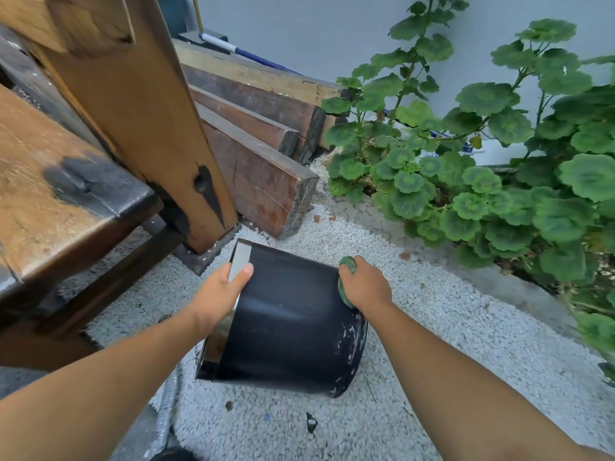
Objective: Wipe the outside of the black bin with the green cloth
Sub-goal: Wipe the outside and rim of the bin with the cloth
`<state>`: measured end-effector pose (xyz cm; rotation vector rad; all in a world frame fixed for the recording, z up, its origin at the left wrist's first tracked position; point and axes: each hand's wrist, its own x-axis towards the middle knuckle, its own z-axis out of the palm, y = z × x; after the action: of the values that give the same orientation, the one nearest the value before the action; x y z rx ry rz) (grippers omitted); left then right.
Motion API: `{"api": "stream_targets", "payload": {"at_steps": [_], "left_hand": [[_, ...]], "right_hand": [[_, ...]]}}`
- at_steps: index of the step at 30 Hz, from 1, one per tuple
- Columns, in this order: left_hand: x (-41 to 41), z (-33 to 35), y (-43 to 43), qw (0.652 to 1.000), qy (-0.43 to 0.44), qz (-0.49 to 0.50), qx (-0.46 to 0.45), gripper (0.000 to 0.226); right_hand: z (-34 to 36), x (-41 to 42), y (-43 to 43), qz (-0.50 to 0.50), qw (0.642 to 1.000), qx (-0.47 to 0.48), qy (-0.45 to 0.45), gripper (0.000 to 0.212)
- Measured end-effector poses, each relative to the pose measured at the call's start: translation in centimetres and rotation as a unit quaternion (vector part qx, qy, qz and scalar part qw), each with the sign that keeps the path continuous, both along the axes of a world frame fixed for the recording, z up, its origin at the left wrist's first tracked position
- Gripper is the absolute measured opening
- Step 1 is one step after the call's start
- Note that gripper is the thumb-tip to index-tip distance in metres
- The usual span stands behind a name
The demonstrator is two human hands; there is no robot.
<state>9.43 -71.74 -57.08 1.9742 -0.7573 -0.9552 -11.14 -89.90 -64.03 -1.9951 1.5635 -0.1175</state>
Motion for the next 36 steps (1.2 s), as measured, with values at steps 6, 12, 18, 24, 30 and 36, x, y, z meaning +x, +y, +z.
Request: {"api": "stream_targets", "payload": {"at_steps": [6, 12, 18, 24, 30, 36], "left_hand": [[-0.4, -0.6, -1.0, 0.997, -0.014, 0.069, 0.022, 0.044], [-0.2, -1.0, -1.0, 0.996, -0.005, 0.087, 0.035, 0.050], [0.1, -1.0, -1.5, 0.994, -0.032, 0.077, 0.069, 0.066], [0.5, -1.2, -2.1, 0.991, -0.045, 0.090, 0.093, 0.066], [0.8, -0.3, -2.9, 0.981, 0.030, 0.178, 0.064, 0.052], [0.9, 2.3, -3.2, 0.998, 0.062, 0.020, 0.028, 0.037]], "right_hand": [[-1.0, -1.0, 2.3, -0.019, 1.000, -0.001, 0.012, 0.045], [-2.5, -3.1, 9.0, -0.027, 0.999, -0.043, 0.010, 0.066], [-4.1, -5.1, 16.1, -0.028, 0.996, -0.070, -0.044, 0.075], [-4.7, -5.4, 19.4, -0.050, 0.992, -0.044, -0.104, 0.078], [-1.9, -6.1, 13.8, -0.002, 0.999, 0.006, -0.031, 0.061], [2.0, -5.7, 3.8, 0.077, 0.977, 0.199, -0.021, 0.031]]}}
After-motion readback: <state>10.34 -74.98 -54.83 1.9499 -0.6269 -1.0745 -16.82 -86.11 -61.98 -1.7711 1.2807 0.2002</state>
